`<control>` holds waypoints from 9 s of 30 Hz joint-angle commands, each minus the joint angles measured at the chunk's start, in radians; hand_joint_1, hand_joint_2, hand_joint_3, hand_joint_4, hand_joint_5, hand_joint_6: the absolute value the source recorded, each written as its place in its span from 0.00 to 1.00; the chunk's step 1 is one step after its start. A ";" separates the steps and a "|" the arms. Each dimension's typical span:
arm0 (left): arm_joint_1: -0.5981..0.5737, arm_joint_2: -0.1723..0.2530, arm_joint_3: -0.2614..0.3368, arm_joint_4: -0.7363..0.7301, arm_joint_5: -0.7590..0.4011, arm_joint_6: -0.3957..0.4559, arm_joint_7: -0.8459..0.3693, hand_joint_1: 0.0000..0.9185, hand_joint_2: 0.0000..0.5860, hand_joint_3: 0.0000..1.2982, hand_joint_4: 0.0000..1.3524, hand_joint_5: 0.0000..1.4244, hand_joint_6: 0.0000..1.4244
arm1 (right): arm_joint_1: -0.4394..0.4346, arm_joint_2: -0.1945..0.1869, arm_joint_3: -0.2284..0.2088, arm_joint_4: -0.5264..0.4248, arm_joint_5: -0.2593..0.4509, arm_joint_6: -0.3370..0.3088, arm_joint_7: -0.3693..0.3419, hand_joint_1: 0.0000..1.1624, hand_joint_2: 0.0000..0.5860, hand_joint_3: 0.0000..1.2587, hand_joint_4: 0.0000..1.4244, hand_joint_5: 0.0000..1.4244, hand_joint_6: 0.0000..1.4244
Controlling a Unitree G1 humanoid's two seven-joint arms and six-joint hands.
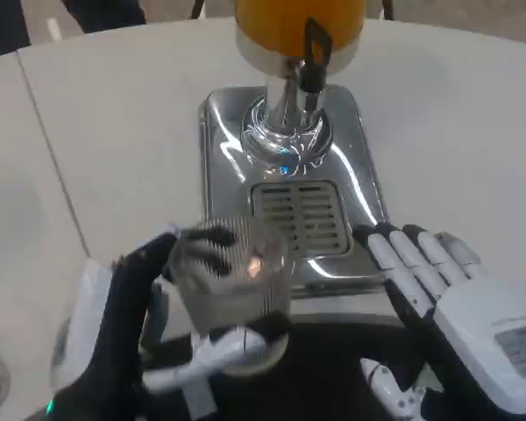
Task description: Grasp the cup under the faucet to collect the drink, then remove the cup.
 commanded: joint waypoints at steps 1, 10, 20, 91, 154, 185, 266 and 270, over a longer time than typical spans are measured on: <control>-0.144 -0.042 -0.019 0.134 0.042 0.007 0.066 0.62 0.10 0.93 0.81 1.00 1.00 | 0.005 0.002 -0.012 0.000 -0.003 0.024 0.023 0.13 0.96 0.00 0.00 0.00 0.00; -0.399 -0.085 -0.053 0.457 0.076 -0.018 0.192 0.63 0.09 0.93 0.81 1.00 1.00 | -0.034 -0.011 -0.034 0.002 -0.009 0.062 0.075 0.14 0.96 0.00 0.00 0.00 0.00; -0.669 -0.105 -0.098 0.842 0.083 -0.089 0.352 0.64 0.10 0.92 0.80 1.00 1.00 | -0.086 -0.006 -0.047 -0.033 -0.027 0.120 0.175 0.15 0.96 0.00 0.00 0.00 0.00; -0.284 0.306 0.039 0.339 0.176 0.049 0.192 0.51 0.19 0.00 0.00 0.17 0.20 | -0.394 0.233 0.001 0.017 0.196 0.364 0.133 0.15 0.96 0.00 0.00 0.00 0.02; 0.187 0.246 0.054 -0.050 0.414 0.159 0.115 0.13 0.16 0.00 0.00 0.01 0.06 | -1.040 -0.074 0.454 0.143 0.197 0.817 0.385 0.04 0.91 0.00 0.00 0.00 0.02; -0.283 0.137 -0.065 0.271 0.259 0.216 0.087 0.28 0.11 0.00 0.00 0.00 0.04 | -0.972 0.100 0.330 0.208 -0.016 0.725 0.456 0.04 0.95 0.03 0.00 0.00 0.00; -0.601 0.027 -0.180 0.709 0.088 0.007 0.152 0.35 0.12 0.00 0.00 0.10 0.14 | -0.152 0.045 0.039 -0.225 -0.044 0.289 0.300 0.41 0.90 0.00 0.00 0.00 0.03; -0.638 0.013 -0.192 0.757 0.104 -0.002 0.166 0.37 0.12 0.00 0.00 0.11 0.14 | -0.124 0.058 0.031 -0.216 -0.007 0.274 0.297 0.42 0.89 0.00 0.00 0.00 0.03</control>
